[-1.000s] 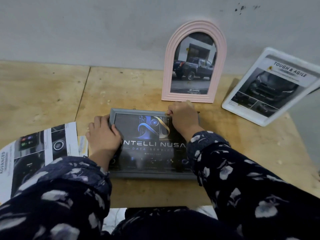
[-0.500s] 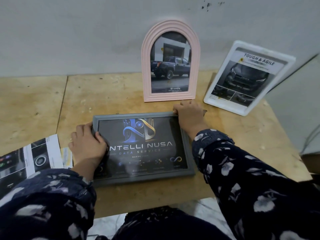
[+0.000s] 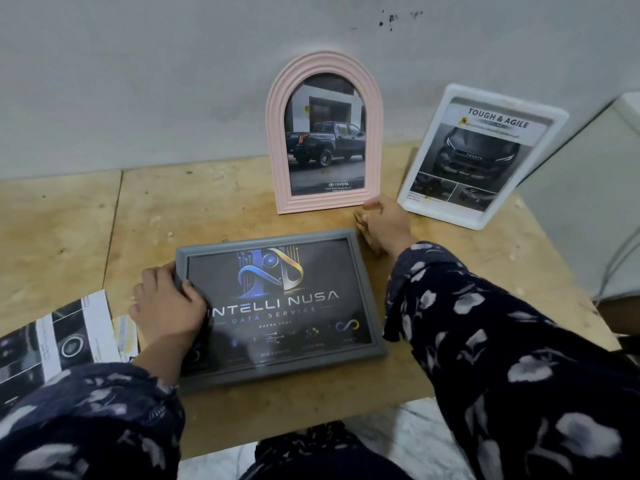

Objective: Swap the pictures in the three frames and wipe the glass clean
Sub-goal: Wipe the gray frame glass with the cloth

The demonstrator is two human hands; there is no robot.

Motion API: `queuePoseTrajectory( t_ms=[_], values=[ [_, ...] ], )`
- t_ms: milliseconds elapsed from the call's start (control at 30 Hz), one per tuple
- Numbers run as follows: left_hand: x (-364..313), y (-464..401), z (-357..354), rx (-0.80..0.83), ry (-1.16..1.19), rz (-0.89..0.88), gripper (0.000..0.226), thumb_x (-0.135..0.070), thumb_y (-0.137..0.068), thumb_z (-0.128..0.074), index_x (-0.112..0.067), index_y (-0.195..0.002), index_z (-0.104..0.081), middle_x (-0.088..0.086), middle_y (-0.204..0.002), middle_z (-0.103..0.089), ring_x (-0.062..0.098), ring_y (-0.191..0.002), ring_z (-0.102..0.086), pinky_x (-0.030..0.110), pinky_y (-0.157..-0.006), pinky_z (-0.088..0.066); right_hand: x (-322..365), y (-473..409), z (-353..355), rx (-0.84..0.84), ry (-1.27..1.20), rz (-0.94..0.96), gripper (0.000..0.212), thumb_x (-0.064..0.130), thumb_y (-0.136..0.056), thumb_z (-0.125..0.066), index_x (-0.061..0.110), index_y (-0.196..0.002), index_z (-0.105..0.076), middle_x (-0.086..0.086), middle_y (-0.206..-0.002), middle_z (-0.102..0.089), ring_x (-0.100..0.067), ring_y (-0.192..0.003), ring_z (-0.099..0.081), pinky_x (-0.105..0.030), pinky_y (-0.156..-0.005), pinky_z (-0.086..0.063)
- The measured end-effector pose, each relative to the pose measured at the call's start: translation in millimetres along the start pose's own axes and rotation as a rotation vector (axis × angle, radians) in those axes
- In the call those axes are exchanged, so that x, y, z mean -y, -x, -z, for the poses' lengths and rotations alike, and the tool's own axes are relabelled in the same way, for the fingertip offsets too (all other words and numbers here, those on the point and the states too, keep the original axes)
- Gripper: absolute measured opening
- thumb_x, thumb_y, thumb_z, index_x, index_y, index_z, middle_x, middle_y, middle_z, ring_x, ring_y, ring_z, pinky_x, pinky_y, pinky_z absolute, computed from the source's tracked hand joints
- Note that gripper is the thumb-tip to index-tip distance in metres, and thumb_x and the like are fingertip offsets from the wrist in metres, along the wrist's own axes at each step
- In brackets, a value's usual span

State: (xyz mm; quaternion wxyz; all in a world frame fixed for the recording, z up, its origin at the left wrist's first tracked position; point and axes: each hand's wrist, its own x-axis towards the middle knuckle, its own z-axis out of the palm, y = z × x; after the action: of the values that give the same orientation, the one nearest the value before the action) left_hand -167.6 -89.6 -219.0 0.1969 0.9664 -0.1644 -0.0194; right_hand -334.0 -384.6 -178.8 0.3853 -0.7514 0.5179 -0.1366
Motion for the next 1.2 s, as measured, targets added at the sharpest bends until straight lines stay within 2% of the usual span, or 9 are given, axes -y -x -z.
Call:
queuePoseTrajectory(
  t_ms=[100,167,300,433,600,733,833,1000,1200],
  values=[
    [0.2,0.3,-1.1,-0.002,-0.003,-0.002,0.04,-0.014,-0.09,-0.053,-0.004,-0.128,-0.051,0.021,-0.125,-0.045,0.04,-0.115,-0.042,0.053,-0.091,-0.034,8.4,6.4,6.8,-0.034,0.031,0.117,0.023,0.007,-0.09,-0.049,0.011,-0.101,-0.068,-0.004,-0.097,-0.066,-0.017,-0.088,-0.055,-0.021,-0.072,-0.037],
    [0.7,0.0,-1.8,0.002,-0.004,0.007,0.04,-0.015,-0.09,-0.052,-0.005,-0.128,-0.051,0.02,-0.125,-0.045,0.04,-0.115,-0.042,0.053,-0.09,-0.034,9.1,12.0,0.3,0.0,0.188,0.243,0.023,0.009,-0.09,-0.05,0.01,-0.099,-0.072,-0.005,-0.097,-0.069,-0.019,-0.09,-0.058,-0.021,-0.072,-0.037],
    [0.1,-0.6,-2.4,0.009,-0.004,0.006,0.04,-0.017,-0.09,-0.051,-0.006,-0.128,-0.05,0.019,-0.126,-0.044,0.04,-0.116,-0.041,0.053,-0.091,-0.034,-1.7,32.7,-16.8,-0.044,0.574,0.429,0.023,0.002,-0.091,-0.048,0.003,-0.103,-0.068,-0.014,-0.101,-0.063,-0.031,-0.093,-0.059,-0.034,-0.074,-0.044],
    [-1.8,-0.8,-2.9,0.009,0.01,0.017,0.04,-0.018,-0.09,-0.05,-0.007,-0.128,-0.05,0.017,-0.127,-0.043,0.038,-0.117,-0.04,0.052,-0.093,-0.033,-2.4,43.1,-19.4,-0.116,0.659,0.537,0.019,-0.004,-0.087,-0.047,-0.002,-0.096,-0.064,-0.018,-0.095,-0.061,-0.035,-0.087,-0.059,-0.035,-0.065,-0.042],
    [-2.4,1.2,-0.9,0.019,0.011,0.018,0.04,-0.018,-0.09,-0.049,-0.007,-0.128,-0.049,0.017,-0.128,-0.042,0.038,-0.118,-0.04,0.051,-0.094,-0.032,-4.8,59.5,-15.8,-0.071,0.71,0.522,0.025,-0.002,-0.09,-0.044,0.001,-0.104,-0.064,-0.018,-0.102,-0.061,-0.035,-0.093,-0.058,-0.034,-0.068,-0.04],
    [-3.6,0.8,0.3,0.024,0.023,0.018,0.041,-0.018,-0.09,-0.048,-0.007,-0.13,-0.048,0.017,-0.129,-0.042,0.038,-0.119,-0.04,0.051,-0.094,-0.032,-4.0,73.9,-14.3,-0.13,0.717,0.501,0.009,-0.011,-0.067,-0.064,-0.003,-0.071,-0.067,-0.02,-0.069,-0.06,-0.036,-0.056,-0.059,-0.028,-0.049,-0.035],
    [-5.4,2.4,2.6,0.039,0.019,0.015,0.041,-0.019,-0.091,-0.047,-0.007,-0.131,-0.047,0.017,-0.13,-0.041,0.038,-0.12,-0.039,0.051,-0.095,-0.032,-12.6,90.7,-16.1,-0.15,0.729,0.497,0.012,-0.01,-0.059,-0.068,-0.001,-0.067,-0.065,-0.017,-0.06,-0.057,-0.033,-0.048,-0.057,-0.027,-0.043,-0.039],
    [-4.1,2.6,6.8,0.055,0.027,0.008,0.042,-0.02,-0.092,-0.045,-0.008,-0.132,-0.046,0.015,-0.133,-0.04,0.038,-0.123,-0.037,0.052,-0.098,-0.03,-28.5,127.6,-9.7,-0.07,0.804,0.427,0.018,0.004,-0.089,-0.05,0.003,-0.099,-0.064,-0.017,-0.094,-0.06,-0.034,-0.083,-0.058,-0.032,-0.061,-0.032],
    [-4.4,4.2,9.1,0.052,0.017,0.008,0.042,-0.021,-0.094,-0.043,-0.008,-0.134,-0.045,0.015,-0.136,-0.038,0.037,-0.126,-0.034,0.052,-0.1,-0.029,-41.3,170.9,-0.1,0.009,0.821,0.37,0.018,0.005,-0.09,-0.049,0.007,-0.103,-0.061,-0.014,-0.096,-0.057,-0.033,-0.083,-0.057,-0.031,-0.058,-0.029]
  ],
)
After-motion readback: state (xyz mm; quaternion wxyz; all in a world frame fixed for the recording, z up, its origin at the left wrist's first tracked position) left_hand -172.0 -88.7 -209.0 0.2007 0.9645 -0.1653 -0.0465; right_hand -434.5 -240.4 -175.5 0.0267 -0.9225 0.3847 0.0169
